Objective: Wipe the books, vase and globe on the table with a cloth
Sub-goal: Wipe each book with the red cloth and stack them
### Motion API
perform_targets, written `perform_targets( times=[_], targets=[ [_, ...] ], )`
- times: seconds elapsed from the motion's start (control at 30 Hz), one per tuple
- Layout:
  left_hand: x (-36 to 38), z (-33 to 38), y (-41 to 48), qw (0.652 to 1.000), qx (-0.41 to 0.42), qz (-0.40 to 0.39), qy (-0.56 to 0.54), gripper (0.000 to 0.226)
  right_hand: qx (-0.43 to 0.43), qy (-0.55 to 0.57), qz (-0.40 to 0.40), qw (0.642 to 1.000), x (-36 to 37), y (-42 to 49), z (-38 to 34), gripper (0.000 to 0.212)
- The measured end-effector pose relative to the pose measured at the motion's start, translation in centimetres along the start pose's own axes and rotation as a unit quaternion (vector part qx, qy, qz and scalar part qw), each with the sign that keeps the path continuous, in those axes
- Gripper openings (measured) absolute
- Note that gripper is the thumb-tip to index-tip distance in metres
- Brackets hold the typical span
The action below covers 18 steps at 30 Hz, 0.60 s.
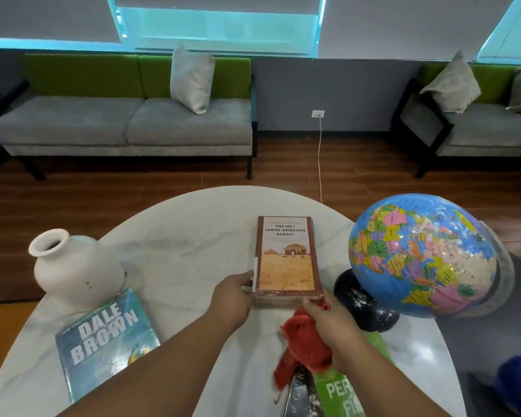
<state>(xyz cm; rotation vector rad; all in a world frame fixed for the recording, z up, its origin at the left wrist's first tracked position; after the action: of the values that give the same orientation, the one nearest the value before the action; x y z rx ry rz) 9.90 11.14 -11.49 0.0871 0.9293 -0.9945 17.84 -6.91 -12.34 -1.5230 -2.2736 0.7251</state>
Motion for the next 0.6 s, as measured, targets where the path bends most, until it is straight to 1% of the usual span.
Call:
perform_targets(
  times=[0.1, 0.17, 0.2, 0.23, 0.3, 0.37, 0.43, 0.5, 0.6],
  targets=[
    [0.1, 0.3, 0.0, 0.999, 0.020, 0.012, 0.035, 0.038, -0.001, -0.002, -0.006, 1.000, 0.0, -0.6, -0.4, 0.030],
    [0.1, 0.4, -0.4, 0.999, 0.017, 0.011, 0.044, 0.034, 0.004, 0.017, 0.015, 1.000, 0.0, -1.5, -0.5, 0.030],
    [0.1, 0.4, -0.7, 0.999, 0.011, 0.013, 0.041, 0.036, 0.006, 0.023, 0.039, 0.999, -0.1, -1.8, -0.4, 0.036],
    [0.0, 0.4, -1.2, 0.999, 0.003, 0.020, 0.037, 0.041, 0.001, 0.024, 0.059, 0.998, -0.1, -2.4, -0.3, 0.038],
    [-0.6, 0.0, -2.7, 0.999, -0.007, 0.037, 0.011, 0.043, -0.008, 0.023, 0.066, 0.998, 0.3, -4.1, 0.0, 0.031],
    [-1.8, -1.2, -5.0, 0.998, 0.001, 0.063, -0.016, 0.034, -0.012, 0.013, 0.018, 1.000, 1.4, -5.7, 0.7, 0.029],
    [-3.5, -3.9, -7.5, 0.992, -0.013, 0.120, -0.026, 0.025, -0.014, -0.034, -0.057, 0.998, 3.1, -6.9, 1.4, 0.035],
    [-5.5, -7.3, -9.8, 0.981, -0.072, 0.176, -0.030, 0.021, -0.027, -0.129, -0.128, 0.983, 5.2, -7.7, 1.7, 0.048],
    [-8.7, -12.3, -12.8, 0.955, -0.200, 0.219, -0.015, 0.025, -0.045, -0.265, -0.216, 0.939, 8.6, -8.2, 1.9, 0.066]
  ],
)
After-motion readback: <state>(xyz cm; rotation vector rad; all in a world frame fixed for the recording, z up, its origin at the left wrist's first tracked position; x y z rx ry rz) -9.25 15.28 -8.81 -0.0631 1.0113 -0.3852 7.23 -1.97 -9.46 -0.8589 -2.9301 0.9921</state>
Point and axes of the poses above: each hand's wrist, its own y-axis towards the middle knuckle, its own x-axis out of the palm, z = x × y, the point moved 3 cm from there along y, towards the middle knuckle, and after that the axes turned 15 degrees about y, right-handed, at the moved point
